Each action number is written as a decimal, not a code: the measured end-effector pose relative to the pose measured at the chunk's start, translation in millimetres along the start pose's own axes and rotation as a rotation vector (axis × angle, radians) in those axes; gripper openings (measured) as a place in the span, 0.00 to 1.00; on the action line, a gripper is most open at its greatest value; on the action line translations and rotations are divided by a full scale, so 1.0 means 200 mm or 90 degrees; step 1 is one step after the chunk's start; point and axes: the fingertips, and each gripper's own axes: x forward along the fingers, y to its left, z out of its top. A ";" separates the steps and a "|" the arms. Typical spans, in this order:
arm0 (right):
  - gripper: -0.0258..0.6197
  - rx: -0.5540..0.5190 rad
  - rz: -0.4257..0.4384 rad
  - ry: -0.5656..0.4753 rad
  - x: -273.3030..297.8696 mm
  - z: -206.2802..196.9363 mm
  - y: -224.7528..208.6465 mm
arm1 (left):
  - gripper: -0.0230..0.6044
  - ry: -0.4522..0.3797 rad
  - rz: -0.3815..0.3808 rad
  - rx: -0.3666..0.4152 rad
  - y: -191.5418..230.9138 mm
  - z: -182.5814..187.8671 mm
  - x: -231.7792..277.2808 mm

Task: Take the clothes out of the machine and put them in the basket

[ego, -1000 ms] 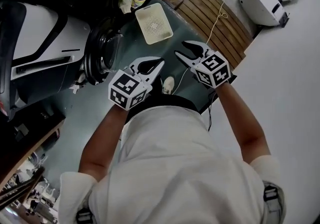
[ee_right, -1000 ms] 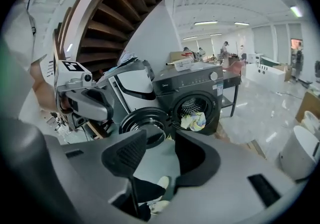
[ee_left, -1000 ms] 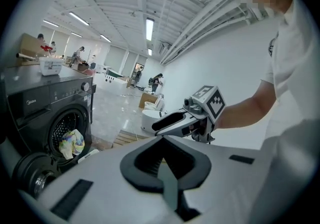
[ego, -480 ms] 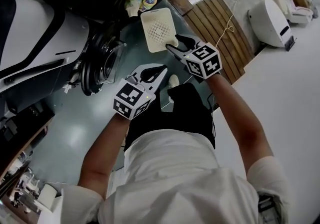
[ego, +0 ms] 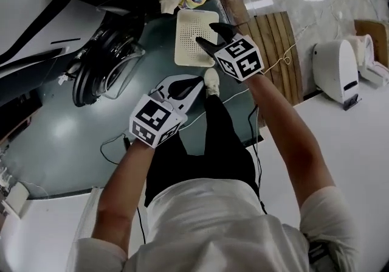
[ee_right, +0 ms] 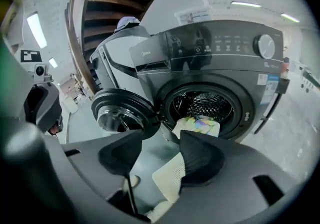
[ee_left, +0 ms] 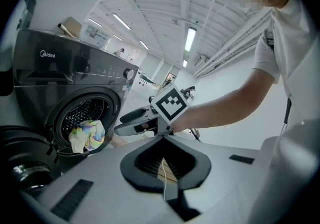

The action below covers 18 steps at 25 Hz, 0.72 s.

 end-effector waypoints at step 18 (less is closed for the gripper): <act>0.48 -0.333 0.125 0.130 0.75 -0.23 -0.57 | 0.03 -0.097 0.126 -0.136 0.38 -0.07 0.50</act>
